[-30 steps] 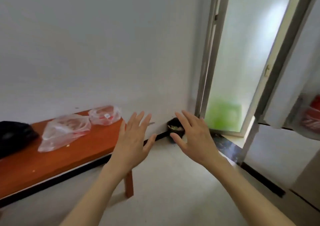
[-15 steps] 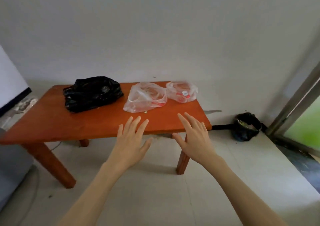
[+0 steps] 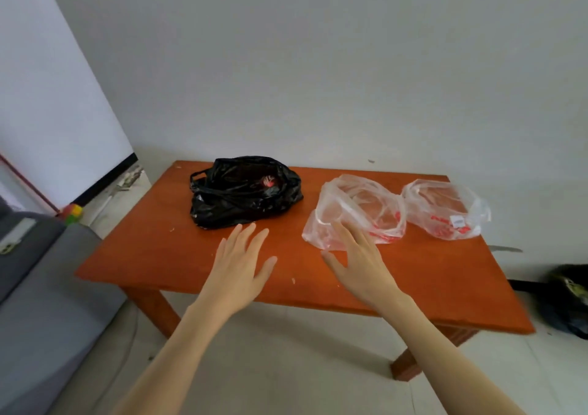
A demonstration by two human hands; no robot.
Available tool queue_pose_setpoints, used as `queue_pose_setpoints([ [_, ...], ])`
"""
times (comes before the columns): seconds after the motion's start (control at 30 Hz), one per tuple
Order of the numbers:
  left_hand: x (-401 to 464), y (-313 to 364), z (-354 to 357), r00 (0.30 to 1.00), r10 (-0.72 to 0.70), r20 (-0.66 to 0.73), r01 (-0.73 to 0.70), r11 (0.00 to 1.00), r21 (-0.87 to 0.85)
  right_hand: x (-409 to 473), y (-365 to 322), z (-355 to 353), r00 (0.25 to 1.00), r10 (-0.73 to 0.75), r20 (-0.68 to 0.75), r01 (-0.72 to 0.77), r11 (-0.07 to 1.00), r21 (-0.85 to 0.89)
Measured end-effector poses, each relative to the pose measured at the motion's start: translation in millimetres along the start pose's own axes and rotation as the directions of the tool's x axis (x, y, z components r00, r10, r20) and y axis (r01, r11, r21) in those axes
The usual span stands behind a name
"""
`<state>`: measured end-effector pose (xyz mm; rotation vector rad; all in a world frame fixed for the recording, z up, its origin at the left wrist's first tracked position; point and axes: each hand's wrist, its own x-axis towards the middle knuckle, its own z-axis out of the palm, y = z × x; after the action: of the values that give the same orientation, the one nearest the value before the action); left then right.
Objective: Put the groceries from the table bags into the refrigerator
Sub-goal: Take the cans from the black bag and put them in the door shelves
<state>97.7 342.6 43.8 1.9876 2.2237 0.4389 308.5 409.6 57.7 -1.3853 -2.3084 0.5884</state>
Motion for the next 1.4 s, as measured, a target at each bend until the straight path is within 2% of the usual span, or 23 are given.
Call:
queue_pose_setpoints([
  [0.2, 61.1, -71.1, 6.8, 0.997, -0.049, 0.052, 0.052, 0.997, -0.059, 93.4, -11.2, 42.0, 0.998, 0.017, 0.055, -0.02, 0.999, 0.043],
  [0.5, 184.6, -183.1, 5.5, 0.992, -0.012, 0.129, 0.019, 0.998, -0.052, 228.2, -38.1, 107.5, 0.997, 0.076, 0.025, -0.077, 0.996, 0.044],
  [0.7, 249.0, -229.2, 13.6, 0.979, 0.003, 0.202, 0.015, 0.996, -0.087, 292.5, -36.1, 134.7, 0.982, 0.151, -0.11, -0.158, 0.986, -0.056],
  [0.87, 297.0, -259.4, 33.7, 0.97, -0.042, 0.241, 0.068, 0.992, -0.104, 347.7, -17.9, 155.4, 0.986, 0.124, -0.109, -0.136, 0.984, -0.117],
  [1.03, 339.0, -260.8, 59.5, 0.951, -0.048, 0.305, 0.093, 0.986, -0.136, 400.6, 9.4, 179.7, 0.999, 0.053, 0.004, -0.052, 0.982, -0.183],
  [1.17, 368.9, -253.8, 87.0, 0.9, -0.026, 0.435, 0.097, 0.985, -0.142, 434.7, 36.9, 194.8, 0.991, 0.039, 0.132, -0.004, 0.968, -0.251],
  [1.3, 386.2, -245.8, 109.5, 0.81, -0.04, 0.585, 0.111, 0.99, -0.087, 466.3, 57.4, 201.6, 0.936, 0.158, 0.315, -0.018, 0.914, -0.405],
  [1.4, 392.5, -245.0, 118.9, 0.755, -0.048, 0.654, 0.092, 0.995, -0.033, 485.3, 62.6, 207.5, 0.907, 0.228, 0.354, -0.031, 0.874, -0.485],
])
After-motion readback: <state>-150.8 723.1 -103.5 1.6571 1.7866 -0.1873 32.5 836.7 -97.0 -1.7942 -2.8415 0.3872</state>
